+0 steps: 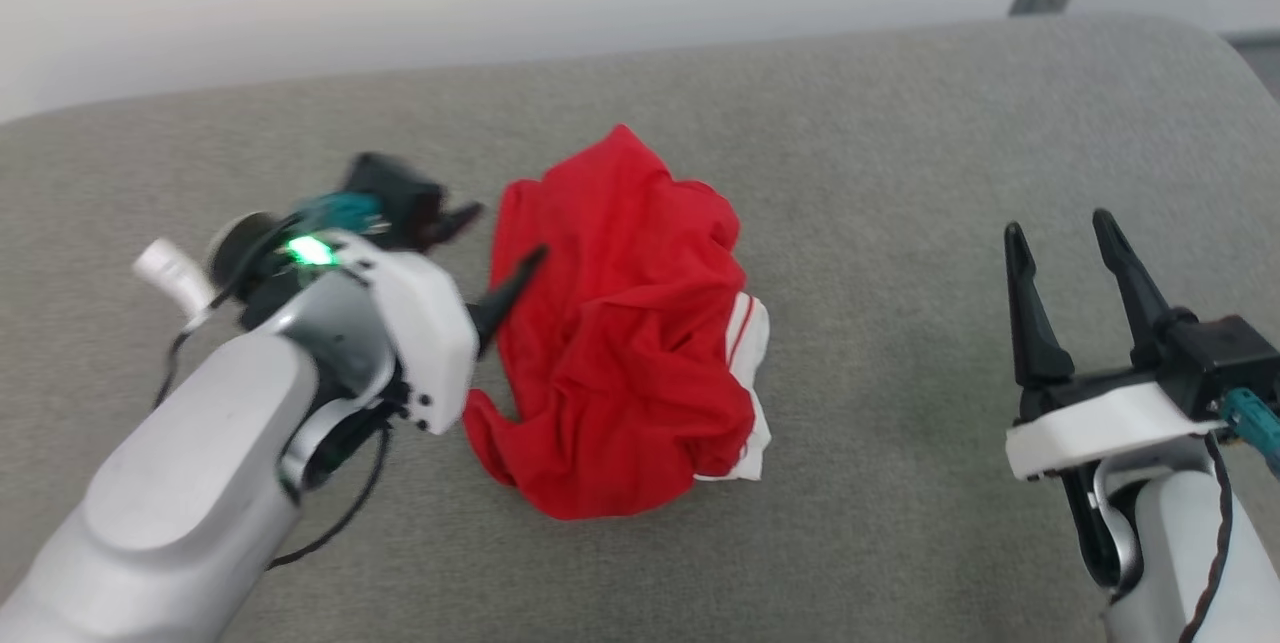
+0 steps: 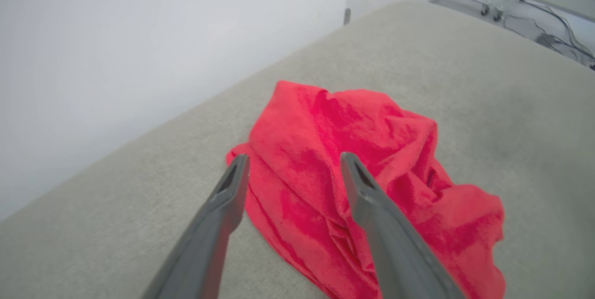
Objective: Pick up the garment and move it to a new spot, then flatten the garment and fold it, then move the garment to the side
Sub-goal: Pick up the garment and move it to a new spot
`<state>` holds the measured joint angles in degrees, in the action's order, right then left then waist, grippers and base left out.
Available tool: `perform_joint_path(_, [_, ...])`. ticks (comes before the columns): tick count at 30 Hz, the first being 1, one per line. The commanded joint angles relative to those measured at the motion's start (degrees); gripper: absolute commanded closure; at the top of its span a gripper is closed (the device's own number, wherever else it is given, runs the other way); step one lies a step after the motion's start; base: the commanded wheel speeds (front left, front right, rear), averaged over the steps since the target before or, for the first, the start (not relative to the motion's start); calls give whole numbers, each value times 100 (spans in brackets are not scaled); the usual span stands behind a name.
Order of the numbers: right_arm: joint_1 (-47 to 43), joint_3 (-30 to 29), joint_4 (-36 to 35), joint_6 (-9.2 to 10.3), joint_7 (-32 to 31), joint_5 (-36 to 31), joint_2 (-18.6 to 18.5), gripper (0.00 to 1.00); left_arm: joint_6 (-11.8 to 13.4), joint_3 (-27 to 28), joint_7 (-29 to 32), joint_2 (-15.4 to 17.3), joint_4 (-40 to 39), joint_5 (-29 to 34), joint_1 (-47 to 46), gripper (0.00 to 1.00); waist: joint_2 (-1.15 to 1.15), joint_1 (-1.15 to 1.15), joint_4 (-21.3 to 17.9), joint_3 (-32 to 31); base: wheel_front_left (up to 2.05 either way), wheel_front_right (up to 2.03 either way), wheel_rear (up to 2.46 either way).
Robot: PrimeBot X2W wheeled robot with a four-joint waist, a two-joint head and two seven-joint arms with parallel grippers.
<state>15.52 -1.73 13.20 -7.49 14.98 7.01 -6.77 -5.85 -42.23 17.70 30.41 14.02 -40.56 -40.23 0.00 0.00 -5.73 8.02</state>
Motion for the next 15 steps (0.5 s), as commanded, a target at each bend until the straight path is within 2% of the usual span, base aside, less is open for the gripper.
perform_joint_path(1, [-105,8,38,0,29,25,-37,0,98,106,-272,60,-60,96,158,0,0,0,157,-167,0,0,0])
perform_joint_path(8, [-239,-7,186,0,28,48,-159,0,616,687,-1745,229,-279,104,936,0,0,0,409,-450,0,0,0])
perform_joint_path(15, [-422,-81,427,0,24,151,-204,0,1221,1215,-2861,540,-519,31,2099,0,0,0,574,-651,0,0,0])
